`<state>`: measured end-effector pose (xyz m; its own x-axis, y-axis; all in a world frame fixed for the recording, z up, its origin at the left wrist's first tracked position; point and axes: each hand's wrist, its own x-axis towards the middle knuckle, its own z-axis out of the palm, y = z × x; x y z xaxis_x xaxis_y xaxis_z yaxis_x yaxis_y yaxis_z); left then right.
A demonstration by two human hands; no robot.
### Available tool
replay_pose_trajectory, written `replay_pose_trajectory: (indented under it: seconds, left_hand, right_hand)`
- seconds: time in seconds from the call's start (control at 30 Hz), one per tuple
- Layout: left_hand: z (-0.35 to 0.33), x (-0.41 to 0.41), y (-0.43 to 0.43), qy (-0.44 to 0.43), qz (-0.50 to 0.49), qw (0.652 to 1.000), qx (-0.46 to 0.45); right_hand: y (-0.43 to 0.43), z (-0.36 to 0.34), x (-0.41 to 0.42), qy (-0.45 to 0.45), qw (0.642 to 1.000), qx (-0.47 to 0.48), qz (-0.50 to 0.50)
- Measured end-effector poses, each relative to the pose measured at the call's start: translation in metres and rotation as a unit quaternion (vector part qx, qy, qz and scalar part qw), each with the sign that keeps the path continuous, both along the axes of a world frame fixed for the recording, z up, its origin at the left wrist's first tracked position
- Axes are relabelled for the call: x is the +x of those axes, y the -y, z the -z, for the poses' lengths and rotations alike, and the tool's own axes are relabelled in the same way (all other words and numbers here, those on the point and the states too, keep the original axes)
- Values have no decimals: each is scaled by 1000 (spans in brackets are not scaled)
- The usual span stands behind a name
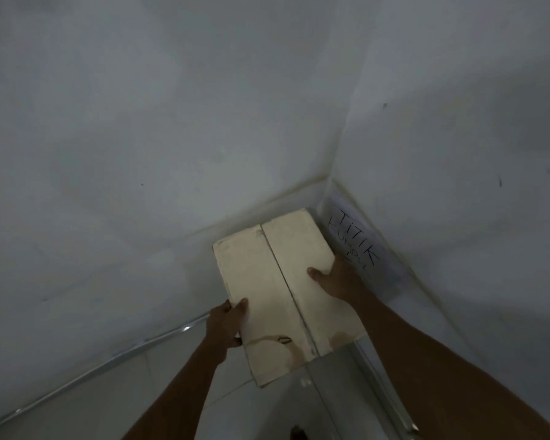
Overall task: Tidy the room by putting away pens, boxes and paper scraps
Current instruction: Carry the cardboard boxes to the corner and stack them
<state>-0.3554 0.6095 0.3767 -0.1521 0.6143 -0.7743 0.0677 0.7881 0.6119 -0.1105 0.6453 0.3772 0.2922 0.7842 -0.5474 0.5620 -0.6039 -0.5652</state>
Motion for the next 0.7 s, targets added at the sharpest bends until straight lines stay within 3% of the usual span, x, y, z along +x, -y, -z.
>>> replay_pose_trajectory:
  seconds: [0.5, 0.6, 0.7]
  left_hand:
    - [63, 26, -11, 27, -35, 999, -15]
    - [69, 31, -16, 20, -30, 999, -6]
    - [70, 35, -17, 13, -29, 999, -8]
  right_hand:
    - [-3, 66, 21, 1, 997, 80, 13]
    - [7, 66, 23, 83, 991, 83, 65]
    - [34, 60, 16, 167, 972, -2, 166]
